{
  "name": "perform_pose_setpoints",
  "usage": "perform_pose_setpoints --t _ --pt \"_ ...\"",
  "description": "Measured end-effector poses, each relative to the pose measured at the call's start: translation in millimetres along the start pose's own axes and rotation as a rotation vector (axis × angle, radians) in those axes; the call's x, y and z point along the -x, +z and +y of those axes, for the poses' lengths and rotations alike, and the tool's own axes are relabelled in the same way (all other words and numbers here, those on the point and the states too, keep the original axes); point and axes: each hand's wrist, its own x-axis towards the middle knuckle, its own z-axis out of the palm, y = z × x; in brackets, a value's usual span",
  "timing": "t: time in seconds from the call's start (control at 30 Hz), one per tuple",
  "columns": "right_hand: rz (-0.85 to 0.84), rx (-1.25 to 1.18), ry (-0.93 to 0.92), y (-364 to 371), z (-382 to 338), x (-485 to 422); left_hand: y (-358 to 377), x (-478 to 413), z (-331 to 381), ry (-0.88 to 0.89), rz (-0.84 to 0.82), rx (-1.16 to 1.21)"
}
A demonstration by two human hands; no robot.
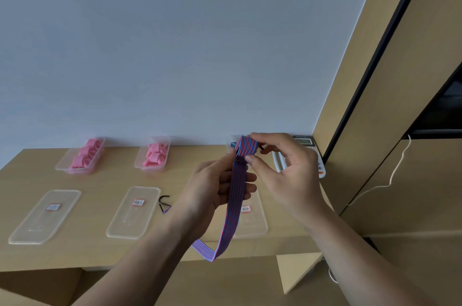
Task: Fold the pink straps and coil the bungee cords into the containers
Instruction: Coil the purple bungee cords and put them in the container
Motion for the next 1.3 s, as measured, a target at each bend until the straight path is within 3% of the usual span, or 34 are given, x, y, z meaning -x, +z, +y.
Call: perform_pose_setpoints --t 0.1,0.5,0.8,0.93,1.07,1.13,1.3 --pt "-0.001 -0.041 -0.083 -1.4 -5.2 4.4 0.0 0.9 1.8 0.005 0.004 -0.006" --pt "-0.099 -0.039 -0.12 -1.4 -10.1 14.7 1.8 3.5 2.1 -0.081 -0.024 0.102" --pt "-0.195 0.051 -0.187 2.4 -6.0 27.0 -8.4 -0.4 5.5 0.039 -0.069 0.047" --pt "-0.218 0.116 0.017 -0.2 -12.3 15.1 -7.9 2.1 3.6 0.092 -0.106 -0.012" --pt "-0.501 0.089 0.355 -2.5 -16.2 -1.7 -4.4 4.6 2.2 0.104 -0.109 -0.051" --pt "-0.533 0.12 0.33 -2.5 -16.9 -5.0 -5.0 5.7 0.8 0.089 -0.109 -0.034" --pt "-0.417 0.191 0.312 -1.9 -18.0 -5.3 -8.3 4.2 -4.4 0.067 -0.1 -0.019"
